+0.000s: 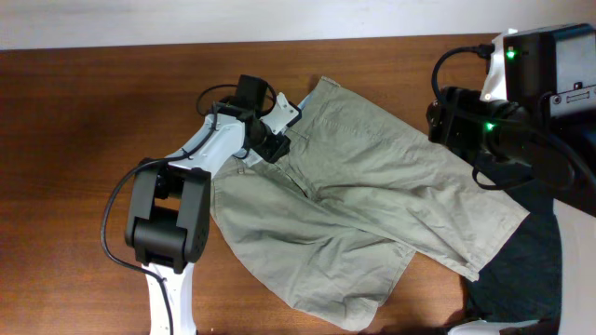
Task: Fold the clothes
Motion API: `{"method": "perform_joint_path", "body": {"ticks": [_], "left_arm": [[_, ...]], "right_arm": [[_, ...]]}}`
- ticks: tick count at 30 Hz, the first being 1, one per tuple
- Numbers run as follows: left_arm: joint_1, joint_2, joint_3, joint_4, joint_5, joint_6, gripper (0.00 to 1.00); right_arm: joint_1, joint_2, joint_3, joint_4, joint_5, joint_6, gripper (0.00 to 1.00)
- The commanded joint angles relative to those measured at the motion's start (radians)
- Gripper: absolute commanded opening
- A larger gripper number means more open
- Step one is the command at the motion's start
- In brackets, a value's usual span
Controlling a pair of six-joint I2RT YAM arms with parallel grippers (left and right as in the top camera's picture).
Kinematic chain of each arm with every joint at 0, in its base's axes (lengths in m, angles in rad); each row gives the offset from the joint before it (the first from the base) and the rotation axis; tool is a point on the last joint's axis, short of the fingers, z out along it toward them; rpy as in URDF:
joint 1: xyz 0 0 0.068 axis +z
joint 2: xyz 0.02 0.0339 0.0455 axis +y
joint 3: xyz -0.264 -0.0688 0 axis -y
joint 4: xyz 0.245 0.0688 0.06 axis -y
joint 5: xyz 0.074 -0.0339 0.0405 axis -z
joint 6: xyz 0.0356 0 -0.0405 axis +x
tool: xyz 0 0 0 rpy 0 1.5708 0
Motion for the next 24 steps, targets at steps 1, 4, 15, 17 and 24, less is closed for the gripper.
{"method": "perform_joint_path", "body": {"ticks": [1,4,15,17,24], "left_arm": [[0.003,0.022,0.005,-0.013,0.007,0.002,0.55],[0.002,0.061,0.005,-0.069,0.1,-0.001,0.43],[0.003,0.061,0.283,-0.306,-0.044,-0.002,0.0],[0.007,0.061,0.319,-0.312,-0.19,-0.039,0.0],[0.103,0.079,0.318,-0.211,-0.349,-0.207,0.0]], "right_arm": [[-0.008,0.002,0.003,-0.016,0.016,0.0,0.68],[-0.008,0.002,0.003,-0.021,0.016,0.0,0.68],[-0.008,0.002,0.003,-0.038,0.069,-0.006,0.68],[-0.008,0.002,0.003,-0.036,0.074,-0.006,0.68],[-0.008,0.01,0.003,-0.036,0.11,-0.006,0.69]]}}
